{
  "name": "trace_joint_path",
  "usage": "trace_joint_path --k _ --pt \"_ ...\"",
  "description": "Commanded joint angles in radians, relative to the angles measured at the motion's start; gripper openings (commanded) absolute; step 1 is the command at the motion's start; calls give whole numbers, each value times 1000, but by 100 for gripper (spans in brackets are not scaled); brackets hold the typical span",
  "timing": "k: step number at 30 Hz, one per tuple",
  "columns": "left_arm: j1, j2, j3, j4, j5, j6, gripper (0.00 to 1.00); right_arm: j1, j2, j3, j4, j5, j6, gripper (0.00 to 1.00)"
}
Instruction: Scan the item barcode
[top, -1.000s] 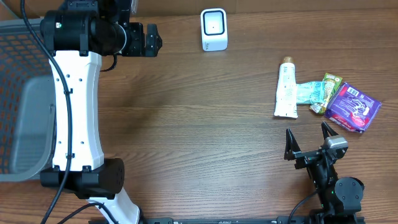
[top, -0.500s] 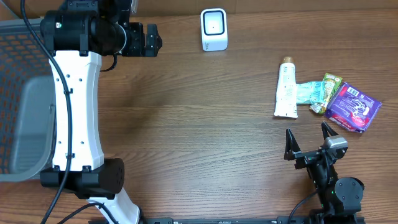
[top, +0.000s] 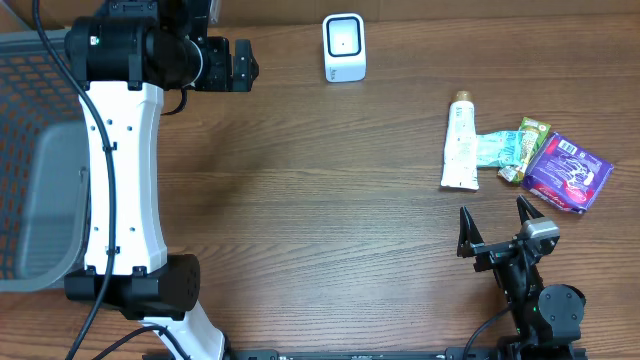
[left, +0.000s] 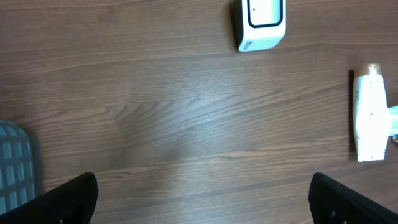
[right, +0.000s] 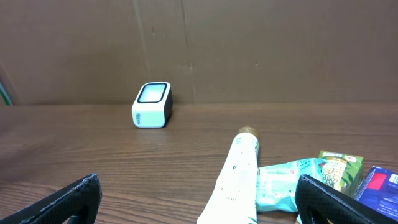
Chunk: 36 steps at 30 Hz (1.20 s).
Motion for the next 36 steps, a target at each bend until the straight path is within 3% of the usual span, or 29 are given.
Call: trace_joint_path --k 1,5,10,16,24,25,30,36 --pt "-6 -34 5 29 -19 1 100 2 -12 -10 5 -5 5 100" --pt "-6 -154 -180 241 39 82 100 2 -12 -10 5 -5 5 100" --pt "-6 -418 -620 627 144 248 100 2 -12 -10 5 -5 5 100" --pt "-6 -784 -1171 981 142 478 100 2 -12 -10 5 -5 5 100" --pt "-5 -1161 -1687 1303 135 526 100 2 -12 -10 5 -5 5 100" --pt "-5 -1250 -1809 1398 135 525 100 2 -12 -10 5 -5 5 100" --pt "-4 -1432 -2044 1543 121 526 100 2 -12 -10 5 -5 5 100" --pt "-4 -1627 -2208 1536 96 542 100 2 -12 -10 5 -5 5 100"
